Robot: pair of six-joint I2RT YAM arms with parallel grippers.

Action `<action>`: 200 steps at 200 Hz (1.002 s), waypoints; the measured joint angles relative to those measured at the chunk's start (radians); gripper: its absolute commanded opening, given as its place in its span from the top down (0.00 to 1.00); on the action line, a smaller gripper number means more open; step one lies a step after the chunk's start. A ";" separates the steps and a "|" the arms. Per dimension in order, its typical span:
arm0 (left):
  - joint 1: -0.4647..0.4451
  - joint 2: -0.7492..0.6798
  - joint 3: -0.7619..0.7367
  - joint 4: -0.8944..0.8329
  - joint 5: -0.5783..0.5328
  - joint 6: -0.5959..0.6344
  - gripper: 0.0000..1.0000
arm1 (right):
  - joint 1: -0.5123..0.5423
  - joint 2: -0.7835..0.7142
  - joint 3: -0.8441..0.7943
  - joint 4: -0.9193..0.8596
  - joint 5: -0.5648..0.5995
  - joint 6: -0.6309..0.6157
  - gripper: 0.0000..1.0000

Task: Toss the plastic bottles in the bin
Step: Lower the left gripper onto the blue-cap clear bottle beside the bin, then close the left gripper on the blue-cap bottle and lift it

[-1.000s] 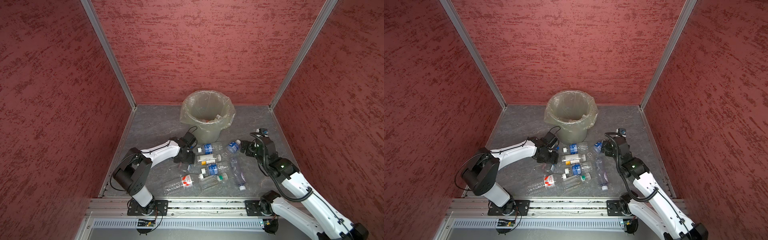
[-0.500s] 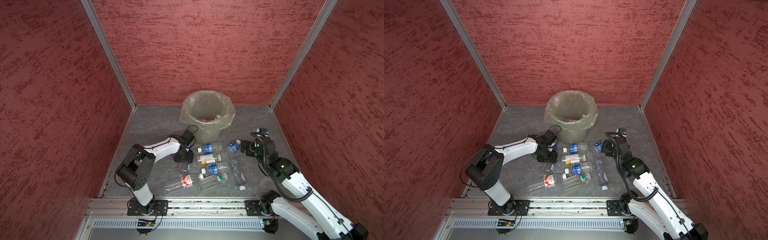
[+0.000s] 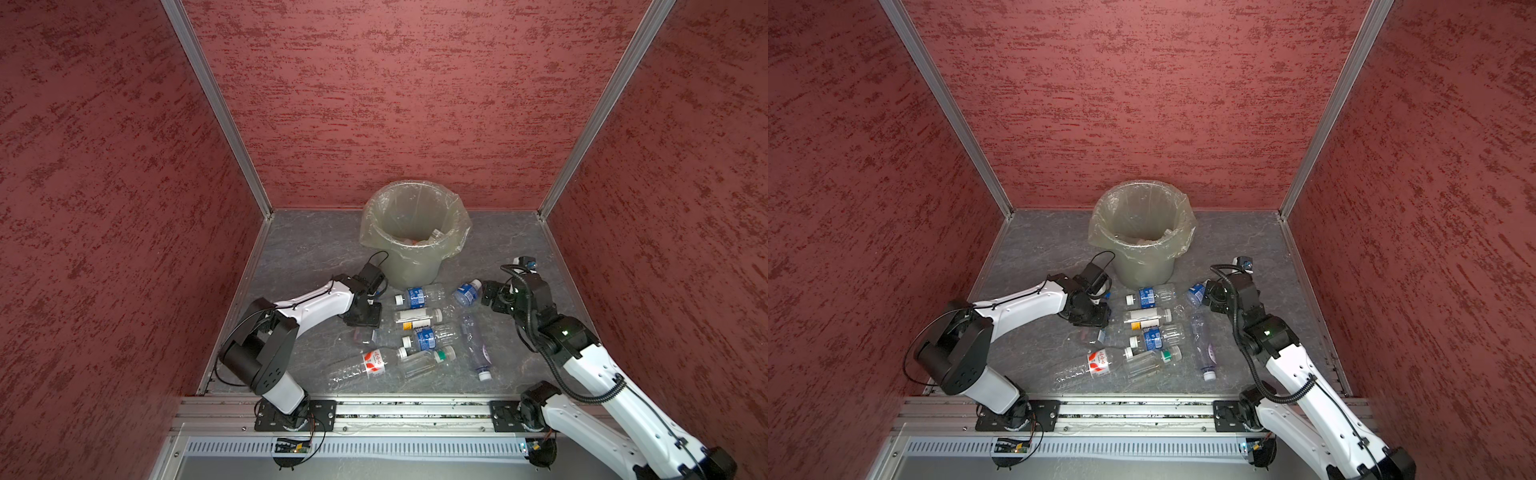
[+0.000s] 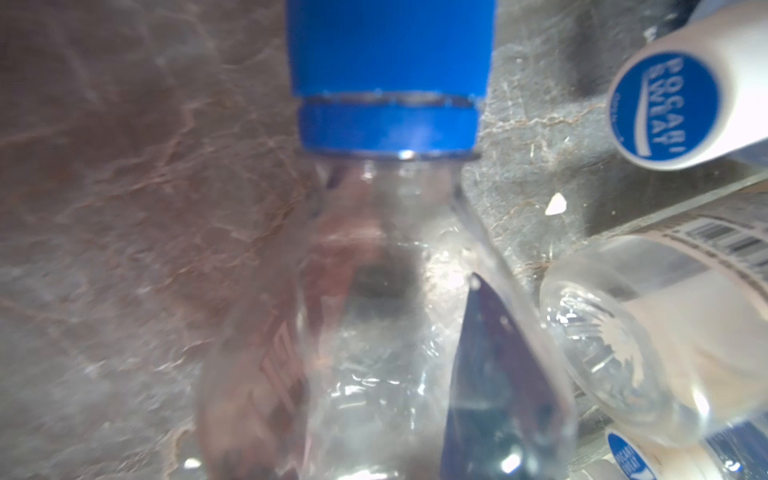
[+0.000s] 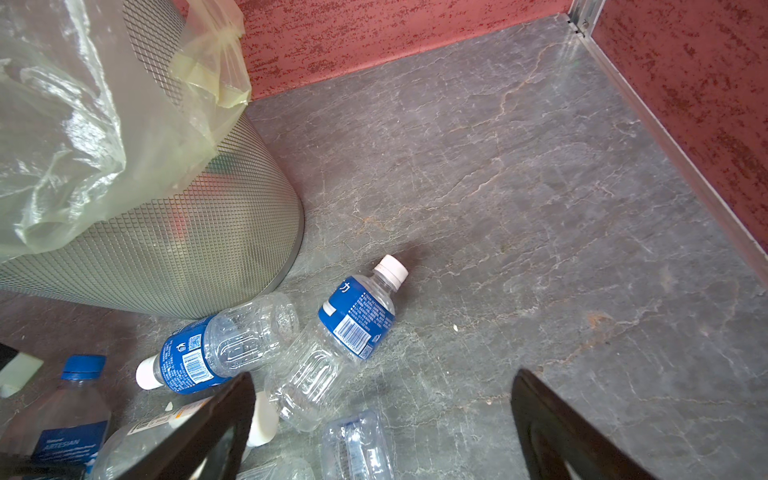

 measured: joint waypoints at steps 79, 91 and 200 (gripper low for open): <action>0.051 -0.349 -0.120 0.052 -0.105 -0.050 0.52 | 0.000 0.000 0.000 0.000 -0.023 0.000 0.04; 0.051 -0.399 -0.133 0.059 -0.122 -0.055 0.52 | 0.000 0.000 0.000 0.000 -0.023 0.000 0.04; 0.010 -0.958 -0.230 0.204 -0.229 -0.047 0.52 | 0.000 0.008 0.000 0.004 -0.033 -0.001 0.04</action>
